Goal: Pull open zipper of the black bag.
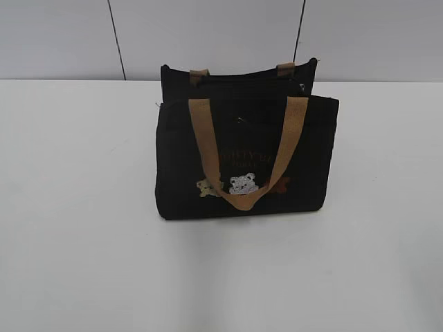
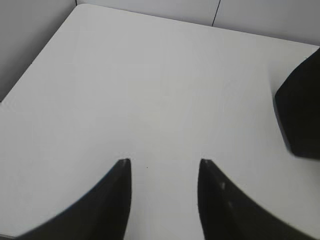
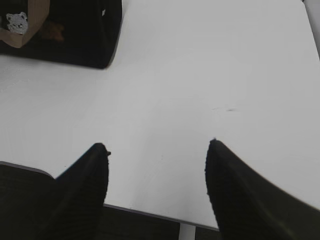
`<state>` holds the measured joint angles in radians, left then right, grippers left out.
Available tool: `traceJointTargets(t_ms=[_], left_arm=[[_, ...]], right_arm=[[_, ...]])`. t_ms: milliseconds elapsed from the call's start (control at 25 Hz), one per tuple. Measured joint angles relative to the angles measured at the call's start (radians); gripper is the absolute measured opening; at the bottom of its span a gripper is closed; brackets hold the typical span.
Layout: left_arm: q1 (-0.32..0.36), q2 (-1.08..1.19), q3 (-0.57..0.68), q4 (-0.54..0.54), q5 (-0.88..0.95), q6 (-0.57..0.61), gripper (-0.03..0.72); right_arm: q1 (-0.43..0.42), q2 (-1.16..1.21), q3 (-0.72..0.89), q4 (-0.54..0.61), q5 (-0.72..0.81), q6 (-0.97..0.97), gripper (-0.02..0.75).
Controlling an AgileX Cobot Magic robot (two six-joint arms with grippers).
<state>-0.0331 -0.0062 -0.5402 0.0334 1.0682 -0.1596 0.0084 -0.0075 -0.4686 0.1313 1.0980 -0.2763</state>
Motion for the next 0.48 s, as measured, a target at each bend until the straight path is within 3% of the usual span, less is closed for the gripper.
traceJointTargets(t_ms=[320, 480], left_arm=[[0.000, 0.000, 0.000, -0.002, 0.000, 0.000, 0.311], [0.000, 0.000, 0.000, -0.002, 0.000, 0.000, 0.311]], right_arm=[[-0.006, 0.000, 0.000, 0.023, 0.000, -0.001, 0.467], [-0.061, 0.000, 0.000, 0.023, -0.001, -0.001, 0.467]])
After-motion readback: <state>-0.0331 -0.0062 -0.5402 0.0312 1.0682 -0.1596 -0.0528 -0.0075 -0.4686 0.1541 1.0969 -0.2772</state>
